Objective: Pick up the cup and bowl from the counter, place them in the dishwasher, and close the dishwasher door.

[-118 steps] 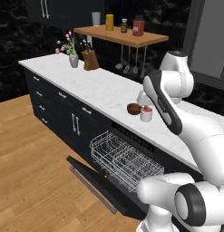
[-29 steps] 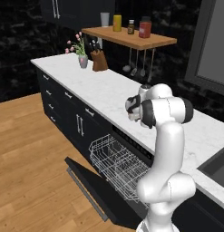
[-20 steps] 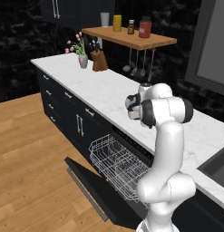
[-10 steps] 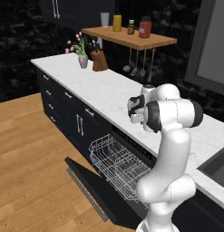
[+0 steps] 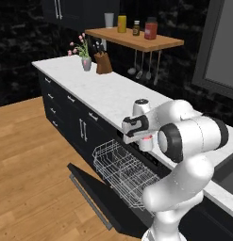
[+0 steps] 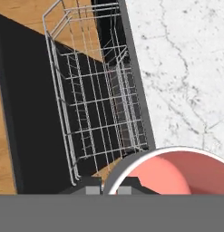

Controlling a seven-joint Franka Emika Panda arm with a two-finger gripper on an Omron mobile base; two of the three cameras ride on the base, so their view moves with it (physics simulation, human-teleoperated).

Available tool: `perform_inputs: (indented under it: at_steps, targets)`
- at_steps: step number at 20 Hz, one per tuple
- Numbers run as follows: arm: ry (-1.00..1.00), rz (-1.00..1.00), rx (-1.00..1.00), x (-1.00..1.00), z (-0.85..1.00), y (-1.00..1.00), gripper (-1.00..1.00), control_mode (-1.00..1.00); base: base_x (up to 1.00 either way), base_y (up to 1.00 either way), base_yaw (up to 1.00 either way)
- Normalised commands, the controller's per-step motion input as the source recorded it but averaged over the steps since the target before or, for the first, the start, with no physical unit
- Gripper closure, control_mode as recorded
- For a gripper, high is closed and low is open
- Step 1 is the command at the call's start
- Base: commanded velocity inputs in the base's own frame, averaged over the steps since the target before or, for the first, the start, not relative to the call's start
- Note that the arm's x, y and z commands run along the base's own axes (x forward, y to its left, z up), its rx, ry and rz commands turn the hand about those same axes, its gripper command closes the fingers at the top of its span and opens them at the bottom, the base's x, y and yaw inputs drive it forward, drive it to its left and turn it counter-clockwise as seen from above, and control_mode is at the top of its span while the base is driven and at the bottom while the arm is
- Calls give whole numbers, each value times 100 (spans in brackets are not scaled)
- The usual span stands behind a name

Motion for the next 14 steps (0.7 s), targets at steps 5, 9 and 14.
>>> perform_inputs:
  at_steps: [5, 9, 14]
  targets:
    - [16, -1, -8, -8, -5, 100, 100, -100, 0, 0, 0]
    - [8, -8, -8, 22, -39, 98, 100, -100, 0, 0, 0]
    - [4, -8, -10, 56, -58, 75, 100, -100, 0, 0, 0]
